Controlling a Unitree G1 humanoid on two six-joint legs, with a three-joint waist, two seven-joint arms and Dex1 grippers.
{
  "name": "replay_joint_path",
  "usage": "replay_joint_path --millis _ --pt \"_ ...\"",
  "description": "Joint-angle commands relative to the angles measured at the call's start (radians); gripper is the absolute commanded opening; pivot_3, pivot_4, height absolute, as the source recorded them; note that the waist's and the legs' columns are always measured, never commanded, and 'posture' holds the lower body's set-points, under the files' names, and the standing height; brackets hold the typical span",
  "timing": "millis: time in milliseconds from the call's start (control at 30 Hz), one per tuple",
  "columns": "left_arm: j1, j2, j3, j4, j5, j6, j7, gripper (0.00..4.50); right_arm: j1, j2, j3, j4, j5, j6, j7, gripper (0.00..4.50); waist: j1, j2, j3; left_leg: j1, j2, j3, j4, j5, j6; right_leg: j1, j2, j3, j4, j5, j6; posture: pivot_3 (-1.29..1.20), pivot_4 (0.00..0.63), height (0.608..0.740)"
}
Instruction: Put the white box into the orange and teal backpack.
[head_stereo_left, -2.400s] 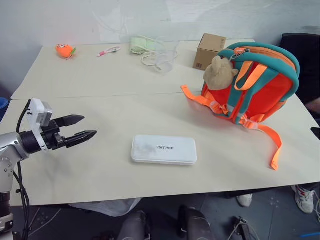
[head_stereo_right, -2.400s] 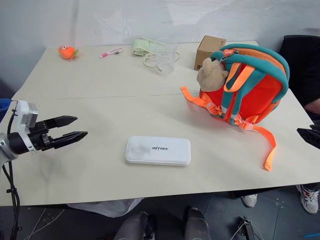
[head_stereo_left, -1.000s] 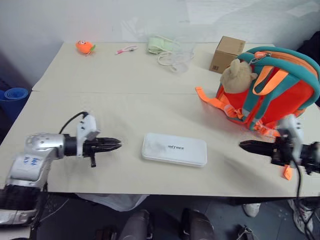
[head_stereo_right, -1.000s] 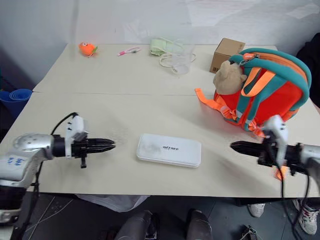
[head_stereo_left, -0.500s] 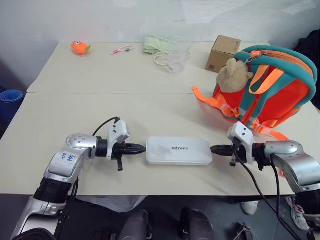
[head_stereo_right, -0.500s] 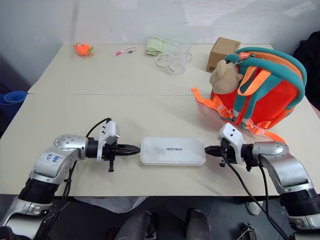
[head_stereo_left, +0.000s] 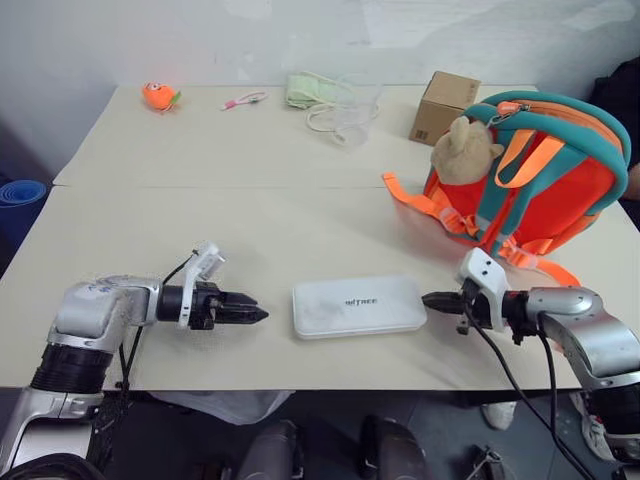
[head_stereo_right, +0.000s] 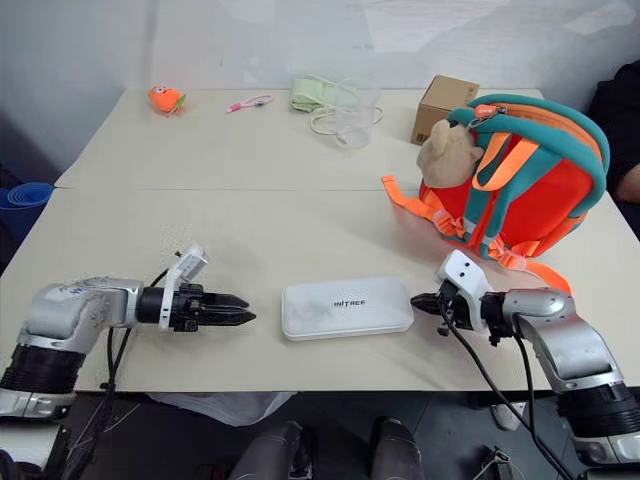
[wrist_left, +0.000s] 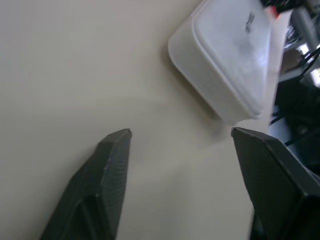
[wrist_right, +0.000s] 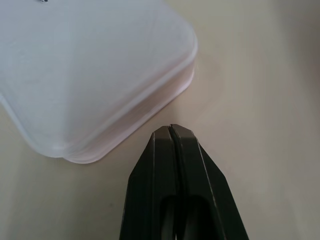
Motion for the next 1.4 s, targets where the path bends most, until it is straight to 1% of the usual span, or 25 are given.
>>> replay_joint_path --millis 33,167,300,400,467,533,600,667,733,767,800,900,933,1033,1100,1200,1400 --pt "-0.005 -0.027 0.001 -0.006 -0.051 0.153 0.055 4.47 0.012 0.004 -0.016 -0.022 -0.015 -0.025 -0.017 0.0 0.002 0.0 0.0 0.0 0.0 0.0 0.0 0.0 0.0 0.0 0.0 0.0 0.0 0.0 0.0 0.0 0.15 0.74" --pt "-0.028 -0.131 -0.003 -0.01 -0.054 0.24 0.16 4.47 0.018 0.018 -0.011 -0.026 -0.019 -0.038 -0.028 0.0 0.007 0.0 -0.001 0.002 0.0 0.0 0.002 0.0 0.0 0.003 0.0 0.001 0.0 0.0 0.0 0.0 0.15 0.74" --pt "-0.044 -0.287 0.031 0.036 -0.003 0.192 0.304 4.47 0.014 0.047 0.003 -0.034 -0.02 -0.043 -0.042 0.0 0.014 0.003 -0.003 0.002 -0.001 -0.002 0.005 -0.004 -0.006 0.004 -0.001 0.002 0.001 0.0 0.0 0.0 0.15 0.74" --pt "-0.051 -0.368 0.051 0.055 -0.027 0.206 0.331 4.47 0.005 0.077 0.015 -0.042 -0.025 -0.038 -0.055 0.0 0.023 0.003 -0.004 0.002 -0.002 -0.003 0.008 -0.004 -0.006 0.006 -0.002 0.002 0.001 0.0 0.0 0.0 0.15 0.74" --pt "-0.075 -0.424 0.092 0.075 -0.046 0.228 0.354 4.47 -0.001 0.098 0.028 -0.049 -0.029 -0.032 -0.064 0.0 0.026 0.004 -0.004 0.003 -0.001 -0.003 0.008 -0.004 -0.007 0.006 -0.001 0.002 0.001 0.0 0.0 0.0 0.15 0.74" --pt "-0.098 -0.449 0.101 0.087 -0.048 0.229 0.367 4.47 -0.008 0.114 0.038 -0.053 -0.036 -0.026 -0.072 0.0 0.031 0.003 -0.005 0.003 -0.001 -0.003 0.009 -0.004 -0.007 0.006 -0.001 0.002 0.0 0.0 0.0 0.0 0.15 0.74" --pt "-0.118 -0.461 0.117 0.091 -0.053 0.232 0.377 4.07 -0.011 0.125 0.038 -0.055 -0.042 -0.022 -0.078 0.0 0.033 0.003 -0.005 0.003 -0.001 -0.003 0.01 -0.004 -0.007 0.006 -0.002 0.002 0.001 0.0 0.0 0.0 0.15 0.74" --pt "-0.135 -0.464 0.134 0.101 -0.067 0.252 0.38 3.56 -0.005 0.138 0.024 -0.06 -0.035 -0.009 -0.091 0.0 0.032 0.003 -0.004 0.002 -0.001 -0.003 0.01 -0.004 -0.007 0.004 -0.002 0.003 0.001 0.0 0.0 0.0 0.15 0.74" --pt "-0.15 -0.463 0.133 0.107 -0.08 0.274 0.374 2.91 0.006 0.148 0.011 -0.075 -0.018 0.009 -0.097 0.0 0.029 0.002 -0.004 0.0 -0.001 -0.003 0.01 -0.004 -0.008 0.002 0.0 0.003 0.005 0.0 0.0 0.0 0.15 0.74" --pt "-0.151 -0.458 0.123 0.099 -0.083 0.28 0.372 2.65 0.02 0.143 0.017 -0.086 -0.027 0.003 -0.097 0.0 0.028 0.002 -0.004 0.0 0.0 -0.003 0.01 -0.004 -0.008 0.002 0.0 0.002 0.004 0.0 -0.001 0.0 0.15 0.74" --pt "-0.152 -0.454 0.114 0.093 -0.086 0.284 0.369 2.35 0.03 0.14 0.023 -0.093 -0.035 -0.001 -0.098 0.0 0.028 0.002 -0.004 -0.001 0.0 -0.002 0.01 -0.003 -0.005 0.002 0.001 0.001 0.004 0.0 -0.001 0.0 0.15 0.74" --pt "-0.154 -0.44 0.122 0.087 -0.087 0.286 0.382 1.88 0.052 0.132 0.013 -0.106 -0.04 -0.002 -0.103 0.0 0.033 0.002 -0.004 -0.001 0.0 -0.002 0.01 -0.002 -0.003 0.003 0.001 0.001 0.002 0.0 -0.001 0.0 0.15 0.74" --pt "-0.147 -0.415 0.114 0.079 -0.083 0.276 0.379 1.88 0.059 0.124 -0.002 -0.108 -0.035 0.001 -0.099 0.0 0.034 0.001 -0.004 -0.001 0.0 -0.003 0.01 -0.004 -0.007 0.004 0.001 0.001 0.001 0.0 -0.001 0.0 0.15 0.74" --pt "-0.13 -0.323 0.111 0.072 -0.088 0.252 0.345 1.88 0.074 0.08 -0.043 -0.09 -0.028 -0.011 -0.073 0.0 0.032 0.0 -0.003 -0.001 0.0 -0.003 0.01 -0.005 -0.008 0.004 0.001 0.002 0.002 0.0 -0.001 0.0 0.15 0.74" --pt "-0.13 -0.292 0.122 0.084 -0.11 0.261 0.326 1.88 0.072 0.072 -0.045 -0.078 -0.031 -0.018 -0.071 0.0 0.027 0.0 -0.003 -0.001 0.0 -0.003 0.009 -0.005 -0.008 0.003 0.001 0.002 0.002 0.0 -0.001 0.0 0.15 0.74" --pt "-0.138 -0.295 0.138 0.08 -0.141 0.283 0.321 1.88 0.069 0.075 -0.04 -0.068 -0.032 -0.027 -0.072 0.0 0.025 -0.001 -0.002 -0.001 0.001 -0.003 0.009 -0.005 -0.008 0.003 0.002 0.001 0.002 0.0 -0.001 0.0 0.15 0.74" --pt "-0.131 -0.33 0.127 0.052 -0.15 0.284 0.344 1.88 0.07 0.077 -0.033 -0.059 -0.031 -0.039 -0.064 0.0 0.025 -0.002 -0.002 -0.001 0.001 -0.003 0.01 -0.005 -0.008 0.003 0.002 0.002 0.002 0.0 -0.001 0.0 0.15 0.74"
